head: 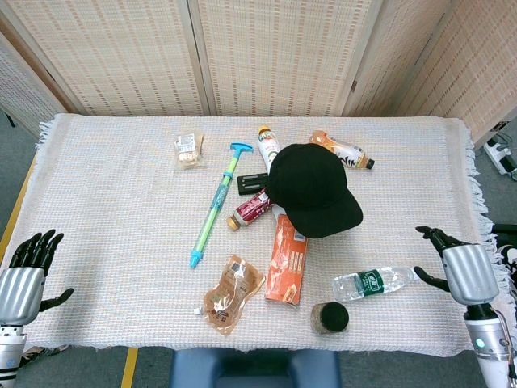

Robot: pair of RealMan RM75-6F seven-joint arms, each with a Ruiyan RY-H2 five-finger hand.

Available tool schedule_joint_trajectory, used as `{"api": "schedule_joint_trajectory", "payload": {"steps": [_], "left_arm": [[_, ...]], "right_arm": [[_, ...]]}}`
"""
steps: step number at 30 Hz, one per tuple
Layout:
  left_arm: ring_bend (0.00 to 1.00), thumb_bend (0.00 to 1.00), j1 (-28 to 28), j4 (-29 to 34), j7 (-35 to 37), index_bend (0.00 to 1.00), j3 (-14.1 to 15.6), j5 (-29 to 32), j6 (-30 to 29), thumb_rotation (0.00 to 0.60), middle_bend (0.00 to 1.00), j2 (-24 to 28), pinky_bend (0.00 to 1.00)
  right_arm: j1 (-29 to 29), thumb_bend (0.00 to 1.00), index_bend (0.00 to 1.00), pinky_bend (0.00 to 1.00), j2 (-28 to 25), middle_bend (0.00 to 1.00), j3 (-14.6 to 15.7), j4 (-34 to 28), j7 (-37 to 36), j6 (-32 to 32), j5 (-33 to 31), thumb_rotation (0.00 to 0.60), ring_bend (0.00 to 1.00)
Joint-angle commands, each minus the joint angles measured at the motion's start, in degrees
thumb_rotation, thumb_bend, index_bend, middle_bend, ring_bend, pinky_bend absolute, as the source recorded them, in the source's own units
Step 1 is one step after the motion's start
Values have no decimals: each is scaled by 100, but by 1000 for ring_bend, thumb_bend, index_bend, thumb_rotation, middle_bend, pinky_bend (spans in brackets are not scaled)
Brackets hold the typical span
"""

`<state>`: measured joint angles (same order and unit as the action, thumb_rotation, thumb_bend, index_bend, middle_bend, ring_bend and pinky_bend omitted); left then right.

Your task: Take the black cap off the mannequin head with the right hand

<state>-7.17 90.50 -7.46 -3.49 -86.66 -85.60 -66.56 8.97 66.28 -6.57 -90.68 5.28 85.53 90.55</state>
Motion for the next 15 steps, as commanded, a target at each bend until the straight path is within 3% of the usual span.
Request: {"api": "schedule_joint_trajectory", "payload": {"steps": [1,6,15], "left_arm": [[60,116,-10,16,-1,80,-3,-11,0,600,96,8,150],[60,116,-16,54,-30,80,12,-25,9,600,96,17,151],[59,116,-15,81,-35,80,19,19,38,600,95,48,150]], "right_arm": [[354,124,305,934,-57,401,-217,-68,-12,-170,197,600,733],[823,150,318,1000,-58,401,-408,-226,76,-535,305,600,825],[1501,154,316,1000,356,402,-536,-176,367,-1124,309,600,843]]}}
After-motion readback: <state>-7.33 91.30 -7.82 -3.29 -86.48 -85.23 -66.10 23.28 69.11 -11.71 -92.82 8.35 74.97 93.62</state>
